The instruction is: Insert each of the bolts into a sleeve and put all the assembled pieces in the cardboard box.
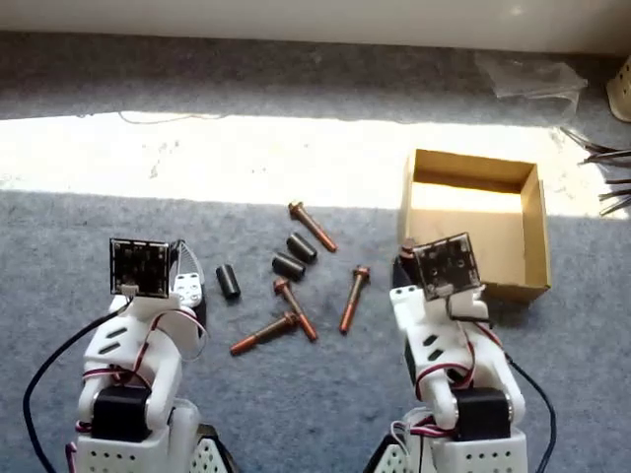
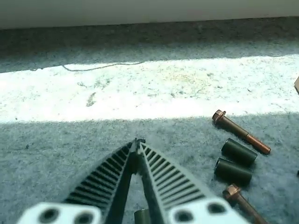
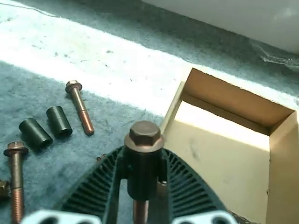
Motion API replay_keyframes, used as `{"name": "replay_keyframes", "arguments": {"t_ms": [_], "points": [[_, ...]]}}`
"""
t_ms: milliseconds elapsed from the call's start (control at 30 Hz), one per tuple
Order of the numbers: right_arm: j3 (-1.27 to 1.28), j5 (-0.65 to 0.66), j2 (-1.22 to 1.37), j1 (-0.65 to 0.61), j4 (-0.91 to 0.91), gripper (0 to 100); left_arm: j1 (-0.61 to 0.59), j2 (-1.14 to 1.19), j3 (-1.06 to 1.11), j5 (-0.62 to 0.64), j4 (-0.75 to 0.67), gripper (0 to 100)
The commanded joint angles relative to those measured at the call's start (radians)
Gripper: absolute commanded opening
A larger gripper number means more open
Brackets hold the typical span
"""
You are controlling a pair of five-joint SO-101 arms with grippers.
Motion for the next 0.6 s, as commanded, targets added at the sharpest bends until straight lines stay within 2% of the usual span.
{"name": "replay_keyframes", "arguments": {"t_ms": [0, 100, 300, 567], "points": [[-0.188, 0.014, 0.234, 0.061, -0.002, 0.4, -0.008, 0.008, 0.010, -0.006, 0.003, 1], [-0.306, 0.014, 0.433, 0.094, -0.004, 0.4, -0.019, 0.008, 0.024, -0.006, 0.003, 2], [-0.495, 0.008, 0.719, 0.116, -0.004, 0.4, -0.120, 0.008, 0.025, -0.005, 0.003, 2], [-0.667, 0.008, 1.013, 0.122, -0.004, 0.4, -0.127, 0.008, 0.018, -0.005, 0.009, 1]]}}
